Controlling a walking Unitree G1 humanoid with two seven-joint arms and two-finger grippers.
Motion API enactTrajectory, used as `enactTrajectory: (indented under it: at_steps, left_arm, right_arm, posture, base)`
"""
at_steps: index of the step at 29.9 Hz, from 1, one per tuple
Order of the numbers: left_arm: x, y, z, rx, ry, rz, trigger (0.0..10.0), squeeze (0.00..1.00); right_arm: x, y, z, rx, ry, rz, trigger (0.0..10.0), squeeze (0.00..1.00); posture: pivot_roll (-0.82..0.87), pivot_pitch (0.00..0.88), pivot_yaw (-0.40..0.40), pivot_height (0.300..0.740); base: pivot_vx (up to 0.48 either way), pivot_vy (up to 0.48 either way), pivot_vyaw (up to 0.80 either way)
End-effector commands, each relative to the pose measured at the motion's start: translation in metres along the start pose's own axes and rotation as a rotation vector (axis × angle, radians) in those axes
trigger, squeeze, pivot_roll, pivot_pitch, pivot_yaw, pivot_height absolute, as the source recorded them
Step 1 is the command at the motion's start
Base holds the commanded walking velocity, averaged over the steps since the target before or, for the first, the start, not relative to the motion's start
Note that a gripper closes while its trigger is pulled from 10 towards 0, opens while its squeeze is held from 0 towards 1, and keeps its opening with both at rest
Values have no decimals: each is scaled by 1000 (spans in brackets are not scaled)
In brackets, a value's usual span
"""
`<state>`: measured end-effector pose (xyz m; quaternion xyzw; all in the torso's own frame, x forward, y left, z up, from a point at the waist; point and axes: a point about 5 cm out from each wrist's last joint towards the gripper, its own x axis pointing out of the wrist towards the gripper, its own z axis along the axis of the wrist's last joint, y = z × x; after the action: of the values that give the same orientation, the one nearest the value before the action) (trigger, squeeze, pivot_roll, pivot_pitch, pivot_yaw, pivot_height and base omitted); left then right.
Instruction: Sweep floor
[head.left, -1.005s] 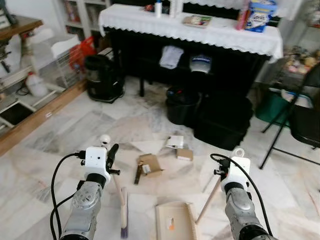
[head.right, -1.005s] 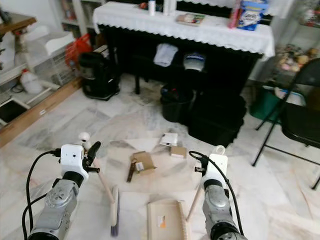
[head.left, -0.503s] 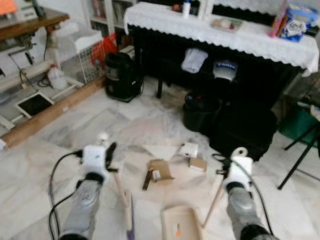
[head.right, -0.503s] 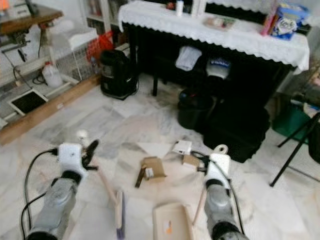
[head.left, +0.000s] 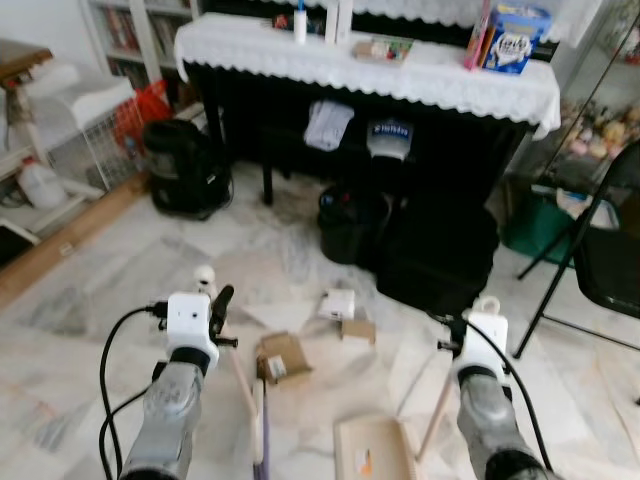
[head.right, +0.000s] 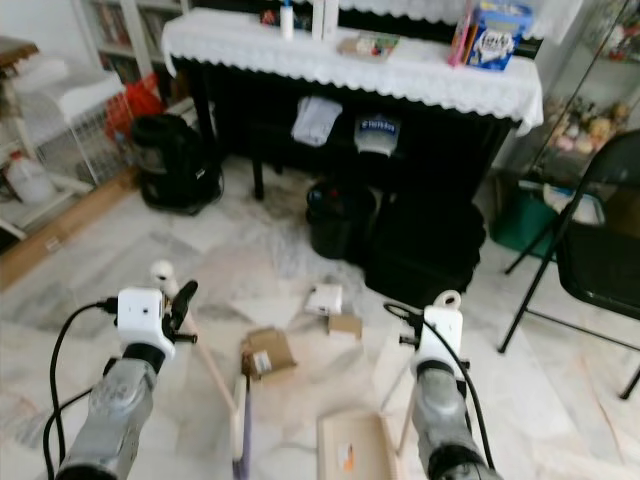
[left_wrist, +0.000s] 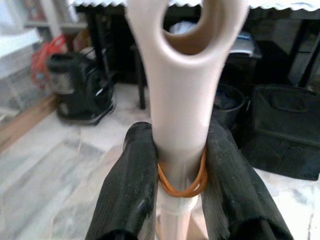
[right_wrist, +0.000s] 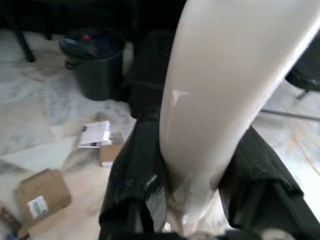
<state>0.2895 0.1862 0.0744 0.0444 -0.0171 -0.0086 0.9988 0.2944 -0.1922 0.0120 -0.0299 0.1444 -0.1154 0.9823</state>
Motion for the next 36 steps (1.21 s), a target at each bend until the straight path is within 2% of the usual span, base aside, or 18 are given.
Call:
enactTrajectory:
  at_steps: [1,15,18,26,36]
  left_arm:
    - [2,-2,6,15,-28,-6,10000,0]
    - [2,4,6,53,-34,37,10000,0]
    - [3,10,11,79,-71,84,10000,0]
    - [4,11,18,65,-115,93,10000,0]
    - [4,-3,11,-26,-82,-36,10000,0]
  right_arm:
    - [0,-8,-2,-1,7,-27,10000,0]
    - [-1,-8,-2,-2,5,-25,10000,0]
    - [-1,-7,-3,0,5,-23,10000,0]
    - [-1,-6,-3,1,5,-18,10000,0]
    - [-1,-6,-3,4,2,-16,10000,0]
  posture:
    - [73,23,-42,740]
    - [72,22,-42,740]
    - [72,21,-41,740]
    - [74,21,-40,740]
    - [71,22,-42,740]
  base:
    - [274,0,0]
    - [269,0,0]
    - [0,0,0]
    - [0,0,0]
    - [0,0,0]
